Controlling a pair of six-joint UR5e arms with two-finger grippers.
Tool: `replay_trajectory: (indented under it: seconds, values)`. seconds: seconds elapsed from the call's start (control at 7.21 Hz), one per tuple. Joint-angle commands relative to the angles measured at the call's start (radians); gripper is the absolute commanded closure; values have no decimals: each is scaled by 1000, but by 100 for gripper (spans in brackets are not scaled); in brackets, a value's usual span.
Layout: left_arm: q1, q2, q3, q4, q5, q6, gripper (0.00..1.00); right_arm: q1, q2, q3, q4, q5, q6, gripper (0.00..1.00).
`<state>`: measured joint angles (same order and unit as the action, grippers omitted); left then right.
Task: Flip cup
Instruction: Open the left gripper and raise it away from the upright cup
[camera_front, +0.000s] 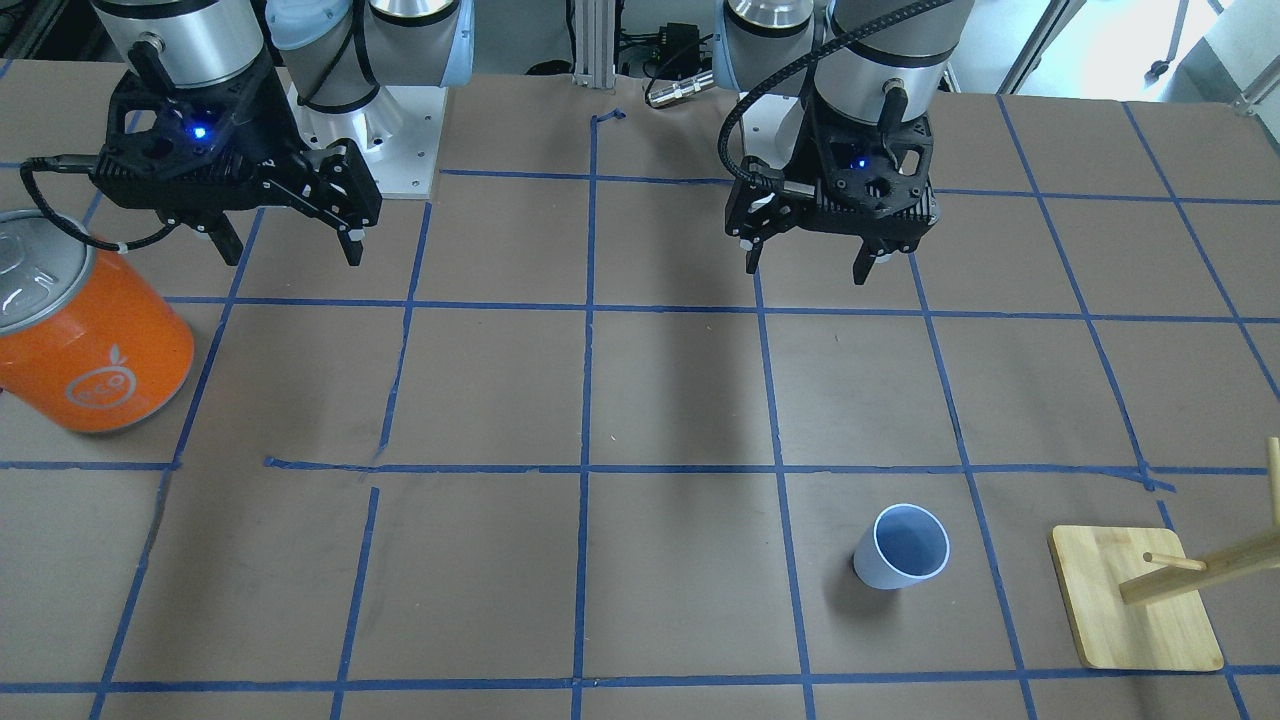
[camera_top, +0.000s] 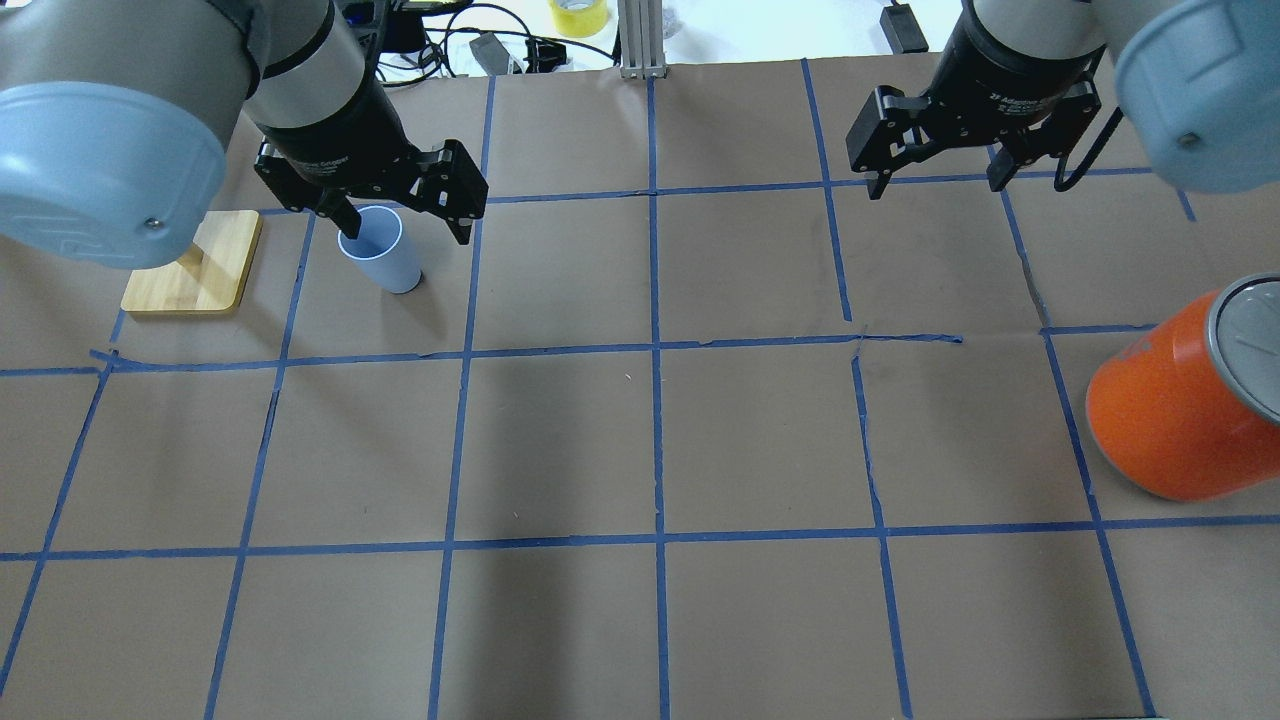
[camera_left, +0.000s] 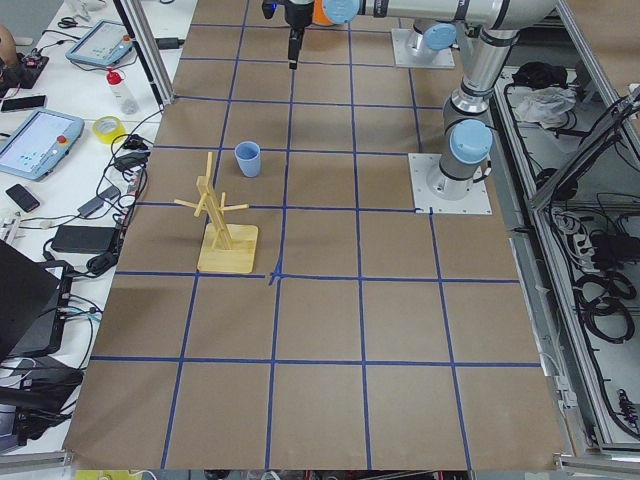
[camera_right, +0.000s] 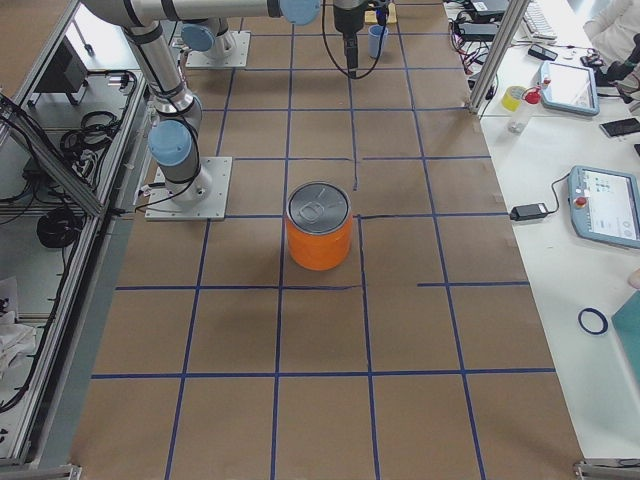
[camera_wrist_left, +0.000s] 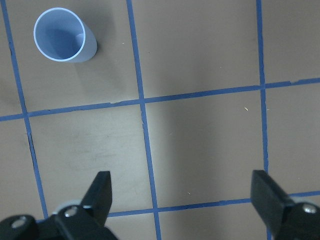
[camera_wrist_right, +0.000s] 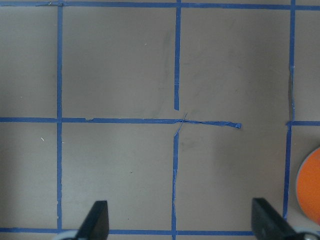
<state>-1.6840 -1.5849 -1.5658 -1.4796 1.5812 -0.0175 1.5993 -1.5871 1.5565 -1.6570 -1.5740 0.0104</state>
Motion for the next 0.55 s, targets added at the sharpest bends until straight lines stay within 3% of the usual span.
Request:
replay_trajectory:
  seconds: [0.0, 0.42]
  values:
    - [3, 8, 9, -42, 2, -4, 0, 1, -8, 2, 6, 0, 2, 0]
    - [4, 6, 9, -41, -4, -4, 0, -1, -8, 4, 2, 0, 0, 0]
